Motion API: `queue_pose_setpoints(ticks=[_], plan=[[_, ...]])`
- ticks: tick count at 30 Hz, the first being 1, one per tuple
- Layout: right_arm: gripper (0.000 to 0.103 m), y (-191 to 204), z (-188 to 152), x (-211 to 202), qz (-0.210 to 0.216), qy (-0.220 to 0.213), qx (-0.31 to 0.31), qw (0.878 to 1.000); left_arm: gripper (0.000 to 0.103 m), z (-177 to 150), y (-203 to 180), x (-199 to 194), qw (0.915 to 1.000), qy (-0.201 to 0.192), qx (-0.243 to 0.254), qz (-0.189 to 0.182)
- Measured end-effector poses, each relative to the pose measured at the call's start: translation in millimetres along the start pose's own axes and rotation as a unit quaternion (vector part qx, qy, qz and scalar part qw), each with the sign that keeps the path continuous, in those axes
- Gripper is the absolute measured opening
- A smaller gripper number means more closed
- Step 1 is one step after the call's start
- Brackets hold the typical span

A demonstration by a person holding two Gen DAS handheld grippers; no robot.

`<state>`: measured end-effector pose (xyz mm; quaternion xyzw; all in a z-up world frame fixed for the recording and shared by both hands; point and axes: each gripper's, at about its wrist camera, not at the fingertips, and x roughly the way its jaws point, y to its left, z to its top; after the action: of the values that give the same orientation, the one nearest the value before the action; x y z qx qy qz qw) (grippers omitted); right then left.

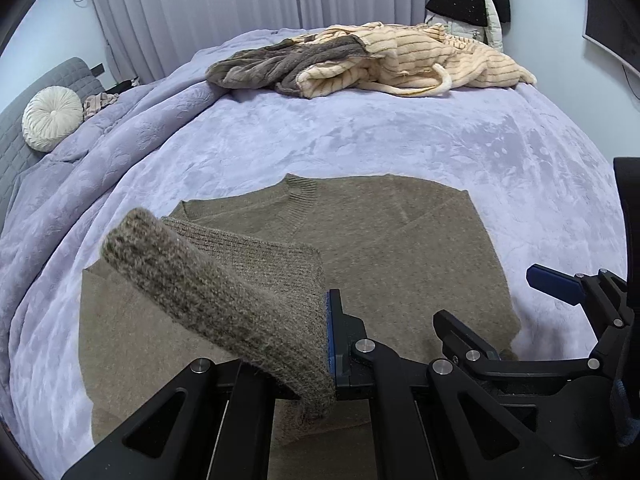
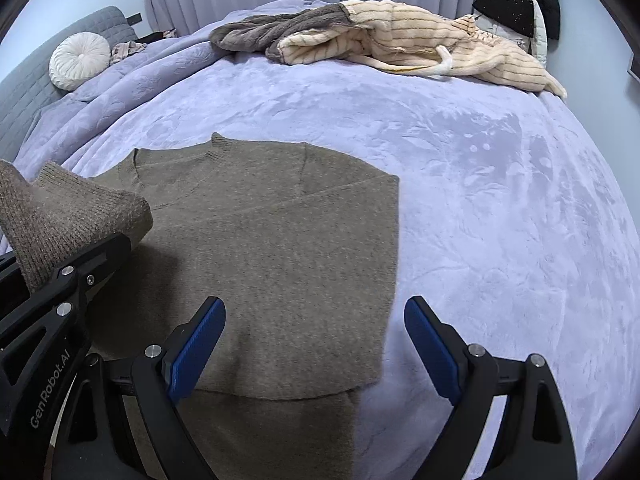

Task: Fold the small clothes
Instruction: 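Lift the cuff with the left tool and carry it across the body, then lower the sleeve onto the sweater body and open the left tool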

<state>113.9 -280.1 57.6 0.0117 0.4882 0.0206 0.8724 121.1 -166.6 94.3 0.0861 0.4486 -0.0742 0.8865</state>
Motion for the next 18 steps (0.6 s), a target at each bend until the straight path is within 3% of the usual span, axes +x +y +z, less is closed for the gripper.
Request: queue_pose_setpoints(ticks=[9,14,18], plan=[[0.092,-37,-14,-8,0.002,-0.006,0.034,0.999,0.006,-17,-28,-6,0.9988,0.010,0.038,-0.028],[0.092,-47,-18,-12,0.004,-0.011,0.042,0.999,0.006,-33,-48,-9,0.9955,0.008,0.083,-0.045],[0.092,-50,-20,-14,0.005,-0.015,0.041,0.999,0.006,-34,-48,6,0.9957,0.037,0.062,-0.058]])
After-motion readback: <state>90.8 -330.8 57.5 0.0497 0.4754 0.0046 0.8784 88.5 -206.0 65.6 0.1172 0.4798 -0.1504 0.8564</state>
